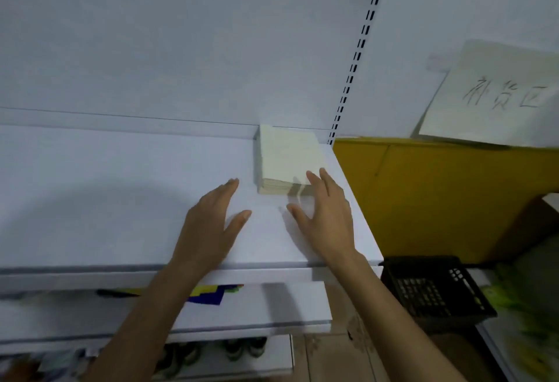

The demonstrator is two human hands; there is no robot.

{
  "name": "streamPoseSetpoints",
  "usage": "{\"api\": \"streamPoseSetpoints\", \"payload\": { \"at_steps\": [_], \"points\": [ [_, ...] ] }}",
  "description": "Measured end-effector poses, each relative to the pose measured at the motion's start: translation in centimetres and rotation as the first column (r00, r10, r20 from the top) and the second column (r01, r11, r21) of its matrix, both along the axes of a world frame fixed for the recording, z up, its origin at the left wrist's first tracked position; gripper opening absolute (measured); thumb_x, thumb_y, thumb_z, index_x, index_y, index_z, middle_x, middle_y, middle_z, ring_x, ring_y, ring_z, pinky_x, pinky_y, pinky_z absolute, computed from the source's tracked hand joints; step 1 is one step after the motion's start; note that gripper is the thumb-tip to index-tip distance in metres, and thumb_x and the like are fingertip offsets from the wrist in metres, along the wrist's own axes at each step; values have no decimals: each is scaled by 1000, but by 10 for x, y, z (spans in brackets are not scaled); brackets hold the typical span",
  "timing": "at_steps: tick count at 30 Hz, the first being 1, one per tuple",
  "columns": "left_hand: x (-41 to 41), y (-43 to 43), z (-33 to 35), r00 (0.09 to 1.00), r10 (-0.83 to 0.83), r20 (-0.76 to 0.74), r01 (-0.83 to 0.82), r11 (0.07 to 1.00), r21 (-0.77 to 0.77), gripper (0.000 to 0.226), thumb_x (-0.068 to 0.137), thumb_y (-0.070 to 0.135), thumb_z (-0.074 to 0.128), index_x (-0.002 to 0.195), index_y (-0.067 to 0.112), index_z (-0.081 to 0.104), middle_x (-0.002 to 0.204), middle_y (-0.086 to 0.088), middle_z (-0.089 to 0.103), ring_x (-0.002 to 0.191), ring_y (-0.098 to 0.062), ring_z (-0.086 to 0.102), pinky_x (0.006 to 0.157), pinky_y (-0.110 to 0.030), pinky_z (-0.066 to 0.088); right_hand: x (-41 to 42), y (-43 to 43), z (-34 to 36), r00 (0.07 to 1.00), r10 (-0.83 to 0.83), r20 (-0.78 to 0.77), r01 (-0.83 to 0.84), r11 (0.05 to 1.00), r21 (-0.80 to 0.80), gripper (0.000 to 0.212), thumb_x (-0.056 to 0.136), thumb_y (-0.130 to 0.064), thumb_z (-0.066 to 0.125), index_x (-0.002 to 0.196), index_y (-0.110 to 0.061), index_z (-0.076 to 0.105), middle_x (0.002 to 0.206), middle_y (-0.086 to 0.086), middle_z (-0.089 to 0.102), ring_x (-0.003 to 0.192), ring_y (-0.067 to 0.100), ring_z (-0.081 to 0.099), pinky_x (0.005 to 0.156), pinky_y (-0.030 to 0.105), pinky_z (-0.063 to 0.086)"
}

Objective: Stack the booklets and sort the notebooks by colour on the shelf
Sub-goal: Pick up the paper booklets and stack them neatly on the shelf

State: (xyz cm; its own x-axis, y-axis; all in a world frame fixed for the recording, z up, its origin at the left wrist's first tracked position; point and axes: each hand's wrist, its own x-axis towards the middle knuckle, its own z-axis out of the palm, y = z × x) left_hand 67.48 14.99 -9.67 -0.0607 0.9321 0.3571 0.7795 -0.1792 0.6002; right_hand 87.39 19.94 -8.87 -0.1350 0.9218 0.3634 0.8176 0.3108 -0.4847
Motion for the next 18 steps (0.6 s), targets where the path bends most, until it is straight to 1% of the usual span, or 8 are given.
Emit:
{"api": "streamPoseSetpoints", "payload": {
  "at_steps": [2, 4, 7, 10, 13, 15, 16, 18],
  "points": [
    [-23, -47, 3, 998, 23, 50, -25, 999, 36, 57, 92, 40, 39, 143, 15, 37, 144, 5, 40, 133, -15, 37, 110, -27, 25, -26, -37, 2, 991, 82, -110, -75, 995, 67, 56, 90, -36, 62, 140, -18, 43, 149, 3, 40, 136, 19, 35, 110, 37, 29],
    [-54, -99, 6, 993, 83, 83, -88, 995, 53, 52, 95, 39, 37, 142, 17, 38, 139, 12, 38, 132, -10, 37, 109, -26, 24, -62, -79, 3, 956, 198, -216, -165, 973, 160, 46, 91, -28, 62, 134, -14, 51, 138, 4, 51, 129, 20, 44, 107, 35, 36],
    [-109, -175, 9, 976, 211, 45, -214, 973, 82, 46, 98, 31, 43, 141, 14, 41, 140, 8, 41, 133, -15, 39, 110, -29, 28, -123, -141, 0, 893, 344, -289, -282, 930, 236, 40, 92, -23, 61, 130, -13, 54, 132, 2, 56, 125, 18, 48, 104, 31, 38],
    [-156, -246, 11, 940, 340, 0, -340, 940, 39, 49, 98, 34, 43, 142, 14, 39, 145, -3, 43, 134, -18, 38, 111, -35, 30, -182, -191, -3, 837, 468, -284, -407, 879, 249, 40, 92, -23, 61, 129, -10, 56, 131, 5, 56, 124, 20, 49, 104, 35, 40],
    [-199, -324, 9, 871, 489, -47, -489, 872, 14, 50, 96, 32, 46, 143, 15, 39, 145, -4, 42, 135, -20, 37, 111, -34, 30, -243, -243, -6, 765, 575, -292, -528, 818, 226, 40, 91, -22, 64, 128, -9, 56, 131, 7, 57, 123, 22, 50, 104, 36, 40],
    [-221, -368, 10, 812, 578, -84, -581, 814, -14, 55, 95, 39, 42, 144, 15, 36, 148, -3, 38, 138, -19, 33, 112, -36, 28, -278, -274, -8, 721, 634, -279, -589, 773, 235, 41, 89, -20, 66, 127, -9, 56, 129, 8, 58, 121, 24, 51, 102, 37, 41],
    [-231, -386, 10, 785, 608, -122, -614, 789, -22, 58, 94, 42, 40, 145, 15, 35, 149, -3, 37, 139, -20, 32, 112, -38, 29, -292, -286, -10, 704, 661, -259, -618, 750, 237, 41, 88, -21, 67, 127, -9, 56, 129, 9, 58, 121, 25, 51, 101, 39, 42],
    [-246, -414, 8, 728, 630, -271, -659, 752, -23, 62, 96, 50, 33, 147, 13, 31, 152, -3, 33, 140, -21, 30, 111, -41, 29, -318, -305, -13, 675, 710, -201, -675, 704, 221, 43, 88, -24, 67, 128, -9, 56, 130, 10, 57, 123, 27, 50, 102, 43, 42]
  ]
}}
